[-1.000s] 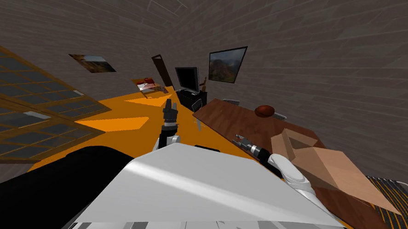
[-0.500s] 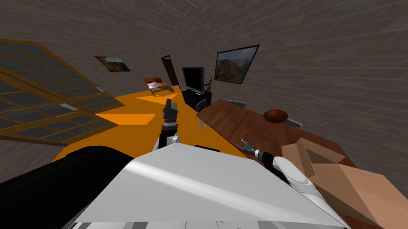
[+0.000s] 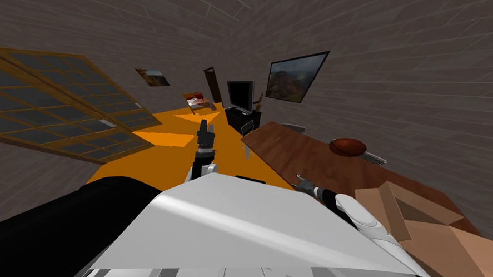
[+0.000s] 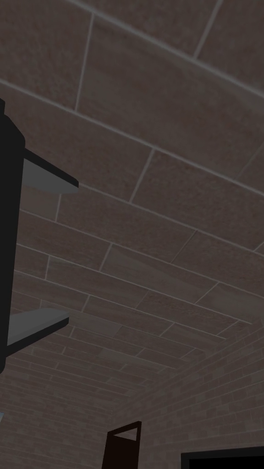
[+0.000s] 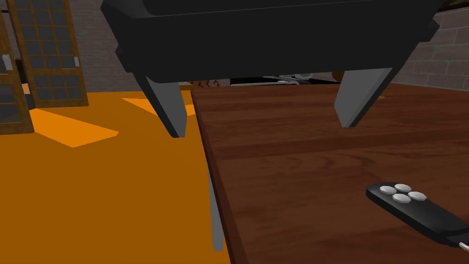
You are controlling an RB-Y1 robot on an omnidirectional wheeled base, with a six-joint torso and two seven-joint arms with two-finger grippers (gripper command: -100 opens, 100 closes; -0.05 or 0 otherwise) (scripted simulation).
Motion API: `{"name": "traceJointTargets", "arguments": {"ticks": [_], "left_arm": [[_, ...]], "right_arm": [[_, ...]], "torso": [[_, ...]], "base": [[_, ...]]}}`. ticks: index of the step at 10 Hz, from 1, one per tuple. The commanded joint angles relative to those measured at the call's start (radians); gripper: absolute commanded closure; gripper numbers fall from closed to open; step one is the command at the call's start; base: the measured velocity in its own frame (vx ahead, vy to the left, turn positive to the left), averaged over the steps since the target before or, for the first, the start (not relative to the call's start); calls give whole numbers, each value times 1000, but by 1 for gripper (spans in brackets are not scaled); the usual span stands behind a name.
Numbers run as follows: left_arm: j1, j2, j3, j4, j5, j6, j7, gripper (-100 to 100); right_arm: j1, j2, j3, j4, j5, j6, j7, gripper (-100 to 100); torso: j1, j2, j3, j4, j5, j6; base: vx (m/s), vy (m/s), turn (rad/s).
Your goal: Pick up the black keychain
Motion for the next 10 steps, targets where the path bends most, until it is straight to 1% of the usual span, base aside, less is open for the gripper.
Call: {"name": "traceJointTargets", "arguments": {"ticks": [1, 2, 3, 4, 5, 6, 7, 8, 10], "left_arm": [[0, 0, 0, 0, 0, 0, 0, 0], [0, 0, 0, 0, 0, 0, 0, 0], [0, 0, 0, 0, 0, 0, 0, 0], [0, 0, 0, 0, 0, 0, 0, 0], [0, 0, 0, 0, 0, 0, 0, 0], [0, 0, 0, 0, 0, 0, 0, 0], [0, 0, 0, 0, 0, 0, 0, 0], [0, 0, 0, 0, 0, 0, 0, 0], [0, 0, 0, 0, 0, 0, 0, 0]], "right_arm": [[7, -24, -3, 37, 50, -7, -17, -100], [7, -24, -3, 37, 56, -7, -17, -100], [11, -41, -3, 73, 94, -12, -26, -100], [11, -41, -3, 73, 100, -12, -26, -100], [15, -57, -3, 105, 137, -16, -35, -100], [15, -57, -3, 105, 142, -16, -35, -100], [18, -73, -4, 135, 176, -20, -44, -100], [18, -73, -4, 135, 181, -20, -44, -100], [24, -103, -4, 186, 245, -28, -59, -100]], "torso": [[0, 0, 0, 0, 0, 0], [0, 0, 0, 0, 0, -1], [0, 0, 0, 0, 0, 0], [0, -1, 0, 0, 0, -1], [0, 0, 0, 0, 0, 0], [0, 0, 0, 0, 0, 0], [0, 0, 0, 0, 0, 0], [0, 0, 0, 0, 0, 0], [0, 0, 0, 0, 0, 0]], "base": [[38, 26, 221], [33, 16, 108], [41, 24, 221], [36, 12, 89], [40, 17, 132], [31, 11, 120], [34, 18, 201], [29, 10, 81], [38, 17, 170]]}}
